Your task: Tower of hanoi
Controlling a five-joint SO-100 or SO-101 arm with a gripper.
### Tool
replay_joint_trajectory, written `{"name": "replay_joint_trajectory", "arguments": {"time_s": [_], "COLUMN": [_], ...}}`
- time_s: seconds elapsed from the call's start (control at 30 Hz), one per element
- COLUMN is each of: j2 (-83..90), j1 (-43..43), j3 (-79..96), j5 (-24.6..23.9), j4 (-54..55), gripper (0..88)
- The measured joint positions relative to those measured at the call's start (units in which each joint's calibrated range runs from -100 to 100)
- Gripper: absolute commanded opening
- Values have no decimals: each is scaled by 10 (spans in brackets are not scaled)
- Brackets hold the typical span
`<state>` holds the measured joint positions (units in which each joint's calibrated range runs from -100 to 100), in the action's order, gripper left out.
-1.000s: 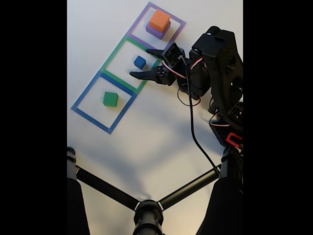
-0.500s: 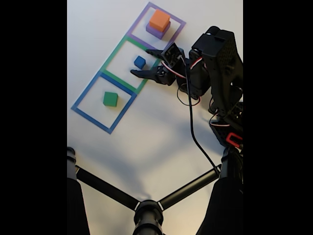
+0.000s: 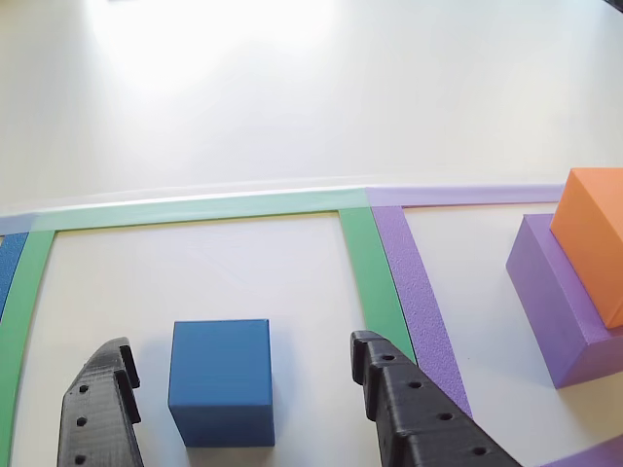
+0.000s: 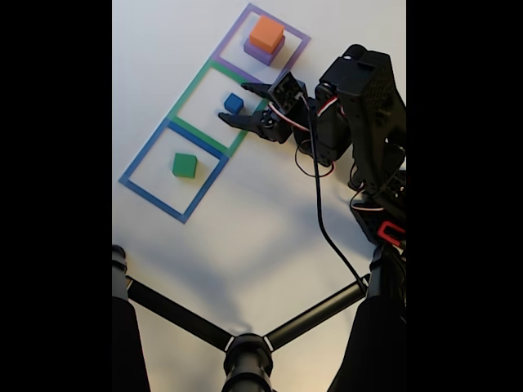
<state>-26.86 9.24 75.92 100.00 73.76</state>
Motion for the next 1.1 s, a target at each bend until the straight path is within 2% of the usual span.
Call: {"name": "replay_joint_trajectory", "arguments": {"time_s": [0.8,1.1], "j2": [-7,-7], "j1": [-8,-8], "j3": [-2,-2], "j5": [-4,-4], "j4": [-1,-1], "gripper": [214,175]}}
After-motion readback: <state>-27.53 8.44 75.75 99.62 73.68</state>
